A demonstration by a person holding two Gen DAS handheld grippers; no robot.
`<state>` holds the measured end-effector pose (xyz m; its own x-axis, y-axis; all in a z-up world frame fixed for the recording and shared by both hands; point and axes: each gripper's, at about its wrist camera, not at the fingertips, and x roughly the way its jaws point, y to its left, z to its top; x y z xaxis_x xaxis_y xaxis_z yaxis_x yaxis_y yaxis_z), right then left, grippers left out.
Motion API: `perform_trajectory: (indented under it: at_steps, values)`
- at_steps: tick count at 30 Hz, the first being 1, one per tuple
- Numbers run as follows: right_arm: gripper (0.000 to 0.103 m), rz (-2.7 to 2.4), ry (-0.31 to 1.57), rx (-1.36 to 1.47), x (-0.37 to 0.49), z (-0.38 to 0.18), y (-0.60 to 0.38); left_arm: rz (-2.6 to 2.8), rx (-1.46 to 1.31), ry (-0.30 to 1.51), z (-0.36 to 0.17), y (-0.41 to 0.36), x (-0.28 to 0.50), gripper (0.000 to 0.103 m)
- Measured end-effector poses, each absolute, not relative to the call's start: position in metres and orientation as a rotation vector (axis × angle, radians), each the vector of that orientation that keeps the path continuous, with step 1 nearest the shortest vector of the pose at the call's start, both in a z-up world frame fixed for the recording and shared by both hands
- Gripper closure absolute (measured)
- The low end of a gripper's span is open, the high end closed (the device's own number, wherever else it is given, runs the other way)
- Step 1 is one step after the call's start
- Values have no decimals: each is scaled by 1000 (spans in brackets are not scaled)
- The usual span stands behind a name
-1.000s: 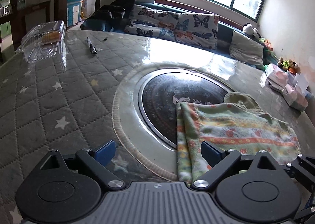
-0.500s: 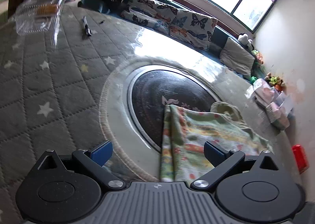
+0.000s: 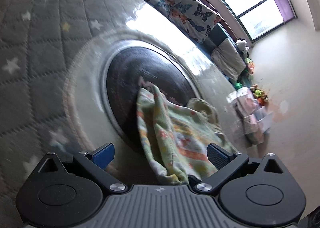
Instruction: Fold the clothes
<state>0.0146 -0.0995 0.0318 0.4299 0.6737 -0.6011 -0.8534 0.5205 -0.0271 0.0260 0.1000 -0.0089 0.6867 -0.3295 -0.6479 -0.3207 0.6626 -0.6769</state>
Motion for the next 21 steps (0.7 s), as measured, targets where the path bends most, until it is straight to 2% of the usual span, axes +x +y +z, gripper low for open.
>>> perform_trajectory:
  at_steps: [3, 6, 10, 14, 16, 19, 21]
  values:
    - [95, 979, 569, -318, 15, 36, -113, -35, -897, 856, -11, 92, 35, 4]
    - [95, 983, 569, -293, 14, 38, -122, -59, -912, 872, -13, 86, 43, 14]
    - [96, 1005, 577, -282, 13, 36, -129, -90, -941, 881, -19, 82, 46, 31]
    - [95, 1024, 590, -279, 14, 32, -131, -92, -949, 900, -27, 81, 45, 66]
    - [94, 1026, 592, -276, 14, 32, -134, -88, -956, 903, -31, 82, 44, 76]
    - [86, 1024, 594, -279, 14, 32, -137, -82, -957, 905, -33, 85, 43, 85]
    - [82, 1002, 591, -268, 16, 34, -144, -82, -950, 904, -32, 84, 43, 86]
